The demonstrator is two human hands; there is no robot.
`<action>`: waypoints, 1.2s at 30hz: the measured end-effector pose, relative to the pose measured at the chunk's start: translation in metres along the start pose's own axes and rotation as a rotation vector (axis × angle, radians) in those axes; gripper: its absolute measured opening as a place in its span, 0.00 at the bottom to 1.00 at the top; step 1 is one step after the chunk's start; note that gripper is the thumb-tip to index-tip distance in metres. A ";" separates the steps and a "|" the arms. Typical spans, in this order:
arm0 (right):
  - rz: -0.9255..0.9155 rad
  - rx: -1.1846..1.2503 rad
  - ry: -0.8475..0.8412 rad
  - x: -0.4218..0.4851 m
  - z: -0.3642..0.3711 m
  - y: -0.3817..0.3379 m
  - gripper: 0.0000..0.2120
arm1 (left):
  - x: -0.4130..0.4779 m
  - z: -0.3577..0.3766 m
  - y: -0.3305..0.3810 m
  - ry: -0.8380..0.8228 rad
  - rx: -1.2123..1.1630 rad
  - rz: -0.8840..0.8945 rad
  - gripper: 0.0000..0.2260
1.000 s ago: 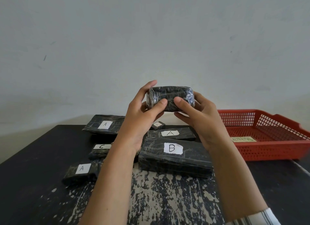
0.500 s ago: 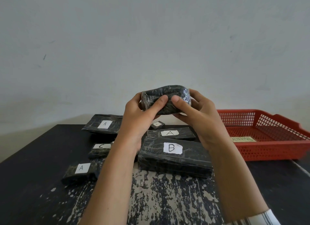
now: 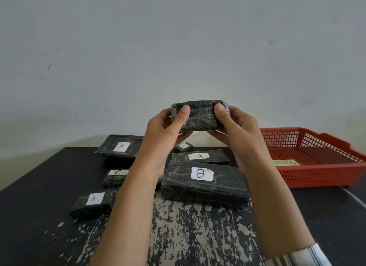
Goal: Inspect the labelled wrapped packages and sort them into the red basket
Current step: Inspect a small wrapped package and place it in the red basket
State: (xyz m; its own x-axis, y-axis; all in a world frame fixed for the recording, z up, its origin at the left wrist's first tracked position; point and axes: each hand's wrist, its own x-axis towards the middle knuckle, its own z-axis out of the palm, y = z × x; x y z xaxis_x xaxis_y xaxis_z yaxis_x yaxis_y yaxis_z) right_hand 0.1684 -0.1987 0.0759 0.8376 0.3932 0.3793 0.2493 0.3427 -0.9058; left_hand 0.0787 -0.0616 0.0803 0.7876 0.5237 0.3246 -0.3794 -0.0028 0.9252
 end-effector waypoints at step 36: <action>-0.080 -0.063 -0.022 0.001 -0.006 0.000 0.29 | -0.004 -0.002 0.003 -0.074 0.121 -0.035 0.33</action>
State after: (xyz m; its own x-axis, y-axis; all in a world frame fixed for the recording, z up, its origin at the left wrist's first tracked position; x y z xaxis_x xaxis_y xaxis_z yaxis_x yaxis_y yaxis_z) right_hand 0.1717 -0.2036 0.0749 0.8029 0.3854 0.4547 0.3458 0.3201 -0.8820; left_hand 0.0732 -0.0623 0.0813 0.8348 0.4607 0.3013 -0.2934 -0.0907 0.9517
